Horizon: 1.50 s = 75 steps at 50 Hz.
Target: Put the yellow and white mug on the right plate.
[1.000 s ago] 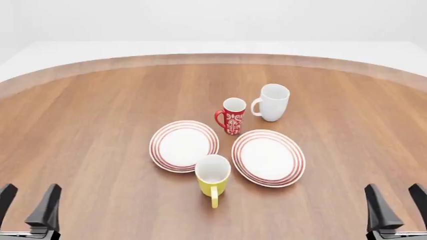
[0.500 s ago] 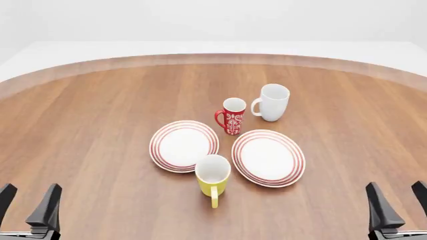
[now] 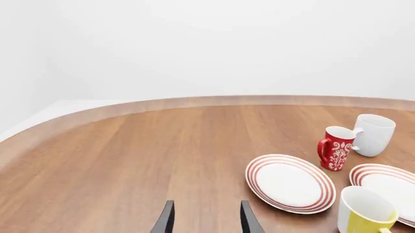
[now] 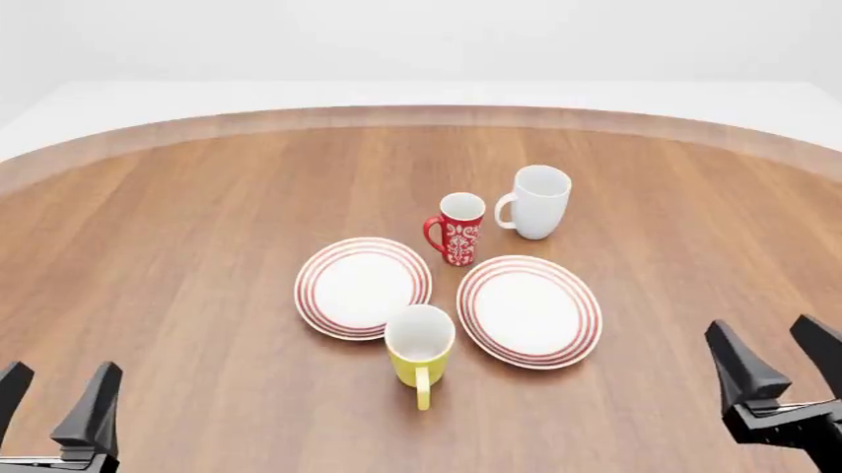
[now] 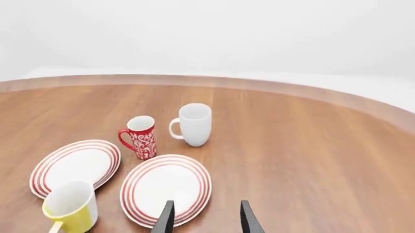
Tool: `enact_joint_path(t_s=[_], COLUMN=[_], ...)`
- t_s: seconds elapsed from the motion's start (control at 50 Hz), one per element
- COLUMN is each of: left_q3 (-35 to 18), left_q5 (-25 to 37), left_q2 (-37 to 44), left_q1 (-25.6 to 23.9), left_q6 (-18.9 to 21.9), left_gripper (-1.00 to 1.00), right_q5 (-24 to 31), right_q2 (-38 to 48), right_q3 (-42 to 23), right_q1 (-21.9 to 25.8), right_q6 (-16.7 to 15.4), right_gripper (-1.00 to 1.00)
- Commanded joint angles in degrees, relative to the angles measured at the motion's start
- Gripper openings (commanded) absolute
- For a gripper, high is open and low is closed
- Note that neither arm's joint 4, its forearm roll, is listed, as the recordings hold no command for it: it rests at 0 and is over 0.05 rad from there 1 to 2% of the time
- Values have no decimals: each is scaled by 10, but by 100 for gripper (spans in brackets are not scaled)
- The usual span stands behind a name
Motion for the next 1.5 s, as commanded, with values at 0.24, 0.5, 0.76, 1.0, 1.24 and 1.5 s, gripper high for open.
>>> enact_joint_path(t_s=[0.24, 0.5, 0.76, 1.0, 1.24, 1.5], left_q3=[0, 0, 0, 0, 0, 0], left_q5=[0, 0, 0, 0, 0, 0], left_q2=[0, 0, 0, 0, 0, 0], left_q1=[0, 0, 0, 0, 0, 0], left_q6=[0, 0, 0, 0, 0, 0], left_gripper=[100, 100, 100, 100, 100, 100], right_q5=[119, 183, 220, 240, 248, 238], right_q2=[125, 185, 229, 284, 322, 342], right_q3=[-136, -205, -249, -294, -330, -336], right_q1=[98, 157, 198, 231, 272, 315], right_q6=[21, 39, 71, 82, 95, 107], right_gripper=[100, 100, 100, 100, 100, 100])
